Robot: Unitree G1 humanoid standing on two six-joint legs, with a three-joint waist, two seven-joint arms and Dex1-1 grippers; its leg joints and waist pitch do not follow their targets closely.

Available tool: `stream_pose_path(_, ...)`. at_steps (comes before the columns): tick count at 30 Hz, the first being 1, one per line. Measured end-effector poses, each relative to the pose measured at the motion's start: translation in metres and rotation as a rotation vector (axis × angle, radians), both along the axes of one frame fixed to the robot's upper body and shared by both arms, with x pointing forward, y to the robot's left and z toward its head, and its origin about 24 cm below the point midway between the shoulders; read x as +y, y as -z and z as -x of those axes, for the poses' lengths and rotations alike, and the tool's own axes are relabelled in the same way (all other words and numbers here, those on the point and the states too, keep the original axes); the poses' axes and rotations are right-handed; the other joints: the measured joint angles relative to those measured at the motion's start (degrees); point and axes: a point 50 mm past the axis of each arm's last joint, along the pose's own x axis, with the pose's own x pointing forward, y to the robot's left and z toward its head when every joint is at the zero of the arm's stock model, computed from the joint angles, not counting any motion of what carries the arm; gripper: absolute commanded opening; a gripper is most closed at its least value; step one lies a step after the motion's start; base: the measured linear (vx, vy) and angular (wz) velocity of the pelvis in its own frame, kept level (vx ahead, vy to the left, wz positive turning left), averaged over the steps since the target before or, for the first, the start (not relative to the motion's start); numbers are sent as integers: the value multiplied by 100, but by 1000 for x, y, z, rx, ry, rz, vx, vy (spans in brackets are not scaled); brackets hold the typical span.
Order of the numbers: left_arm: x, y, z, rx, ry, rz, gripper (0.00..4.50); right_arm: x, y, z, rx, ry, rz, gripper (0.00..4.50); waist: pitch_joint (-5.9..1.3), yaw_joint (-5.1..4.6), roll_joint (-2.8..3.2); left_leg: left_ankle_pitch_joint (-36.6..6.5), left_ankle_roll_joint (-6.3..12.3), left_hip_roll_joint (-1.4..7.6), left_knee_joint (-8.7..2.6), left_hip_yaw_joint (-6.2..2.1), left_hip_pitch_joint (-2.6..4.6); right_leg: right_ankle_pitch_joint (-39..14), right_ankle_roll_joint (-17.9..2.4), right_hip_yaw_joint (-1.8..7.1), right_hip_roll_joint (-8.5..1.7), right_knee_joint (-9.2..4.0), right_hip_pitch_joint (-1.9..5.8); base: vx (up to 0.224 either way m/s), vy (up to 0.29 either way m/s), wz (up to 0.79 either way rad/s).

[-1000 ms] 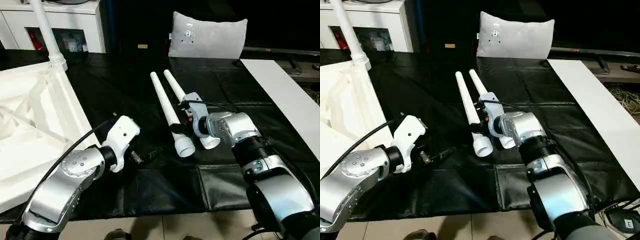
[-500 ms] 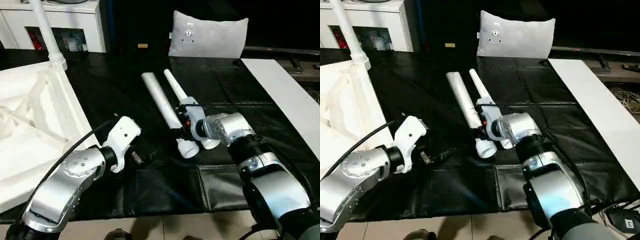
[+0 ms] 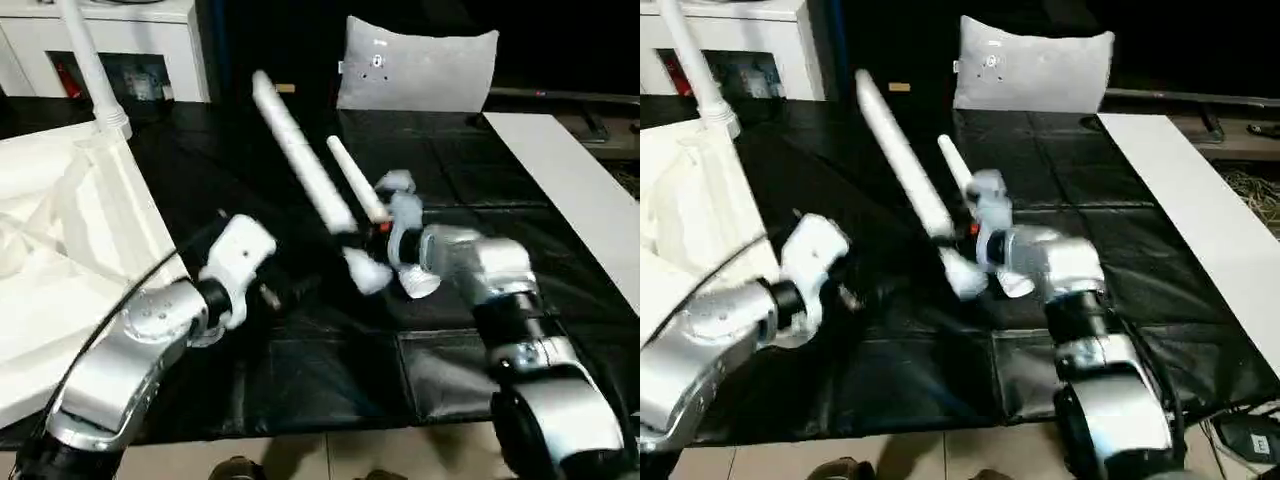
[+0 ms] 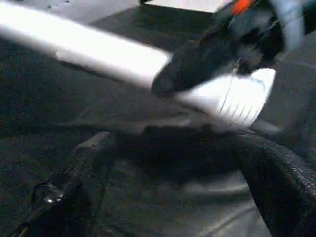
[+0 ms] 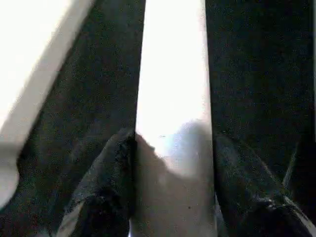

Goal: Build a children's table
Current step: Pick table leg

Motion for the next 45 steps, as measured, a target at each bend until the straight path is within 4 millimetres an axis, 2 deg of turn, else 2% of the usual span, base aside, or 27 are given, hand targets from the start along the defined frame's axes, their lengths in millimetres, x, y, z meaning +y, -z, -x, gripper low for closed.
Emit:
stream_pose_path(6,10,-34,-26,-101,-146,204,433,-6,-20,13,-120,-55,-266,186,1,89,8,1,0,2,3,3,5,2,-3,2,0,0,5,0,0,0)
stream_pose_path(8,6,-45,-30,-99,-119,335,441,-13,-25,19,-172,-62,-375,186,0,139,7,2,2,3,4,5,4,2,-3,1,0,-1,6,0,0,0)
stream_pose_path(11,-4,-65,-34,-120,-40,491,450,-13,-32,26,-208,-111,-515,186,1,165,7,9,14,4,3,7,1,2,-3,-1,0,-1,4,0,0,0)
stream_pose_path(17,-20,-89,-40,-117,54,691,450,-14,-34,38,-238,-177,-576,186,1,176,6,14,19,4,5,8,3,3,-4,-4,-2,-1,10,0,0,0)
stream_pose_path(21,-27,-96,-44,-83,106,760,450,-12,-31,45,-232,-205,-601,186,1,160,7,15,20,4,4,8,3,4,-4,-4,-2,0,10,0,0,0)
stream_pose_path(26,-32,-96,-44,-20,192,850,450,-6,-34,58,-224,-308,-683,186,1,171,7,14,21,5,2,8,1,4,-4,-6,-2,-9,10,0,0,0)
stream_pose_path(30,-37,-98,-40,15,296,907,402,-4,-28,68,-188,-390,-711,186,1,180,7,13,22,5,2,7,0,4,-4,-7,-2,-19,16,0,0,0)
stream_pose_path(31,-37,-98,-39,21,320,911,402,-5,-27,71,-183,-410,-718,186,2,191,8,13,22,5,2,7,0,4,-4,-8,-2,-19,17,0,0,0)
stream_pose_path(32,-37,-98,-37,28,344,914,377,-5,-27,72,-177,-430,-719,186,2,190,9,13,22,5,2,7,1,4,-4,-8,-2,-19,17,0,0,0)
stream_pose_path(35,-36,-99,-36,36,370,921,363,-6,-29,74,-179,-451,-724,186,2,187,9,14,21,6,2,7,3,5,-2,-9,-2,-18,19,0,0,0)
stream_pose_path(38,-34,-100,-32,41,403,959,327,-5,-30,75,-182,-473,-735,186,2,188,9,14,21,6,2,7,3,6,-2,-9,-2,-19,20,0,0,0)
stream_pose_path(41,-32,-100,-29,49,424,993,317,-4,-31,77,-182,-499,-741,186,2,186,8,14,21,6,2,7,3,6,-2,-10,-2,-20,20,0,0,0)
stream_pose_path(43,-32,-100,-28,57,441,1009,286,-4,-32,77,-181,-511,-745,186,2,195,9,14,21,6,2,7,2,6,-2,-10,-2,-21,20,0,0,0)
stream_pose_path(45,-31,-101,-27,52,450,1011,284,-4,-33,78,-186,-522,-747,186,2,197,9,14,21,6,2,7,2,6,-2,-10,-2,-23,21,0,0,0)
